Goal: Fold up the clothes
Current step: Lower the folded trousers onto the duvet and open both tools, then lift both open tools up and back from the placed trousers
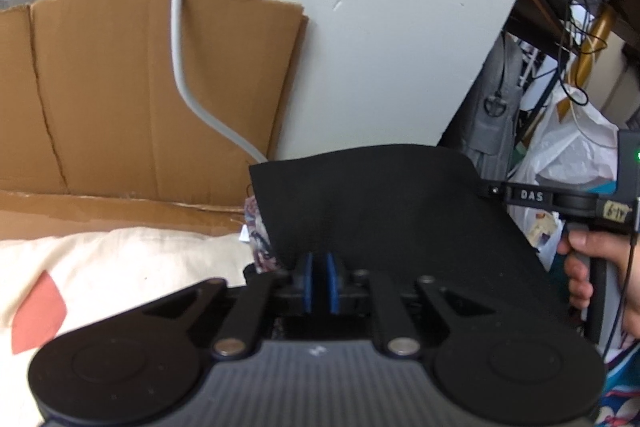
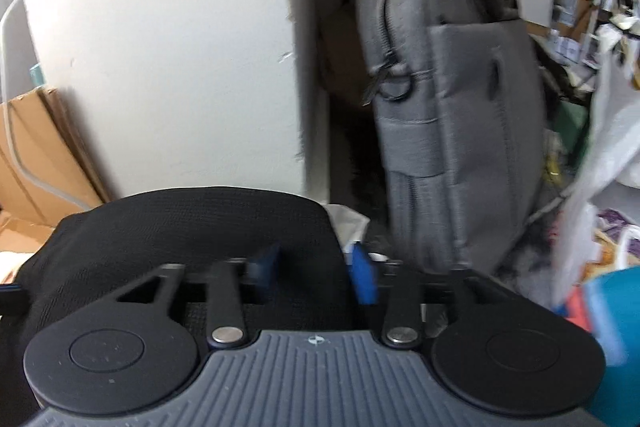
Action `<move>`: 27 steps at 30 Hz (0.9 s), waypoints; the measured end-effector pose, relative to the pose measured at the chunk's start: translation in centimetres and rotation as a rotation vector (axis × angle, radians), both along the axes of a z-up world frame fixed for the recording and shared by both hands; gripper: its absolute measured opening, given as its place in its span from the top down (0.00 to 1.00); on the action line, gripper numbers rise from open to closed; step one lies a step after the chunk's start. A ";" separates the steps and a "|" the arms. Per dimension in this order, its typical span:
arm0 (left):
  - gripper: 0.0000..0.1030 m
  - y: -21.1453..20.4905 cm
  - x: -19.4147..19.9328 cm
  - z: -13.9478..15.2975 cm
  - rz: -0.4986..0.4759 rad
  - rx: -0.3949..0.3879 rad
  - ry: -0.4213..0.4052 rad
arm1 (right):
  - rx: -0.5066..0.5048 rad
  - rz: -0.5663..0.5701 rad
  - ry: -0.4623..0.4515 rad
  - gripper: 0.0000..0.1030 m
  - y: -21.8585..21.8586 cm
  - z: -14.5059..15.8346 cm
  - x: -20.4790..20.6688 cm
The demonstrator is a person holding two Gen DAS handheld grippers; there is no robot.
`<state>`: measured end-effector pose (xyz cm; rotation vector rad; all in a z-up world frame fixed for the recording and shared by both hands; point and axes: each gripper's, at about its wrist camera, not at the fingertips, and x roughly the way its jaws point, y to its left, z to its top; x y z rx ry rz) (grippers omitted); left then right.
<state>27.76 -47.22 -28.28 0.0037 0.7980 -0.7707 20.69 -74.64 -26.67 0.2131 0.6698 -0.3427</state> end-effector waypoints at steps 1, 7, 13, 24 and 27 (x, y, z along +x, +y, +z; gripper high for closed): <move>0.69 0.1 -0.3 0.6 -0.002 0.012 -0.003 | 0.016 0.011 0.013 0.40 0.2 0.5 -0.2; 0.52 1.3 -2.8 3.7 0.042 0.100 -0.022 | 0.000 0.072 0.091 0.29 2.6 3.1 -2.1; 0.37 3.5 -5.7 6.5 0.115 0.087 -0.047 | -0.069 0.168 0.109 0.21 7.0 5.8 -4.6; 0.00 8.3 -10.7 9.9 0.193 0.101 -0.043 | -0.080 0.103 0.069 0.10 15.4 9.2 -8.6; 0.00 10.2 -11.3 10.6 0.208 0.067 0.033 | -0.083 0.100 0.060 0.00 17.2 9.9 -10.0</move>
